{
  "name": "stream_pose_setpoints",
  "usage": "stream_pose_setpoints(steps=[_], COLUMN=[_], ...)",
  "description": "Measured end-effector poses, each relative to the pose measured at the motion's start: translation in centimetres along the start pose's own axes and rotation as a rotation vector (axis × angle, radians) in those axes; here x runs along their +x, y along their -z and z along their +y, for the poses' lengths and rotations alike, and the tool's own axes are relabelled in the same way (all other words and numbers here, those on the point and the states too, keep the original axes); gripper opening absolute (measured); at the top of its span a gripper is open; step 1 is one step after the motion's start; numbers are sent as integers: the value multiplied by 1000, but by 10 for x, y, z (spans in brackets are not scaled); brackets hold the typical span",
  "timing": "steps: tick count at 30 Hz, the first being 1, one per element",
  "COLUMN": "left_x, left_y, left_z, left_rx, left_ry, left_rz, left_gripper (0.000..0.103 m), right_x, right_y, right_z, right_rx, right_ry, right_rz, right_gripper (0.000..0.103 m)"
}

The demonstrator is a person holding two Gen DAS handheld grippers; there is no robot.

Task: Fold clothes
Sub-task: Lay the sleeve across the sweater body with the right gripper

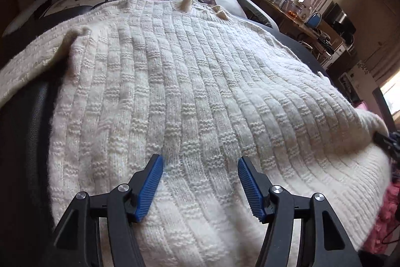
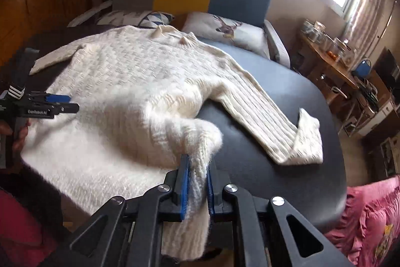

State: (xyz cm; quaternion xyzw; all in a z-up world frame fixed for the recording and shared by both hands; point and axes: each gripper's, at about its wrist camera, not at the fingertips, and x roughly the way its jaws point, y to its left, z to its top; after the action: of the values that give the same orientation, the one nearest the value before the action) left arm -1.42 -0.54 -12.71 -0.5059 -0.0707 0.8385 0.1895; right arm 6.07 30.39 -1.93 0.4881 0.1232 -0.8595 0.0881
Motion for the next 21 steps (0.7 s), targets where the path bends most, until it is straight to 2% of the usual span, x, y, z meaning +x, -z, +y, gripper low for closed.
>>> stream_pose_setpoints(steps=[4, 5, 7, 9, 11, 13, 17, 19, 21], left_x=[3, 3, 2, -3, -5, 1, 17, 25, 36], left_y=[-3, -4, -9, -17, -26, -36, -44, -44, -42], left_z=[-10, -13, -15, -25, -38, -55, -88, -100, -105], left_rx=[54, 66, 68, 80, 105, 134, 214, 257, 285], left_ry=[-57, -71, -68, -34, -2, 15, 26, 17, 0], left_rz=[26, 34, 42, 23, -2, 1, 16, 24, 47], left_gripper=[64, 64, 64, 64, 64, 64, 64, 64, 64], right_x=[42, 50, 57, 51, 44, 44, 81, 93, 100], right_y=[37, 43, 47, 42, 29, 15, -14, -32, -48], right_z=[12, 12, 2, -20, -44, -67, -89, -82, -64], right_rx=[34, 57, 143, 235, 315, 395, 541, 514, 454], right_ry=[-138, -171, -229, -257, -267, -283, -386, -370, -417], right_rz=[208, 240, 249, 200, 115, 41, 9, -50, -111], right_gripper=[11, 11, 11, 12, 24, 24, 26, 26, 26])
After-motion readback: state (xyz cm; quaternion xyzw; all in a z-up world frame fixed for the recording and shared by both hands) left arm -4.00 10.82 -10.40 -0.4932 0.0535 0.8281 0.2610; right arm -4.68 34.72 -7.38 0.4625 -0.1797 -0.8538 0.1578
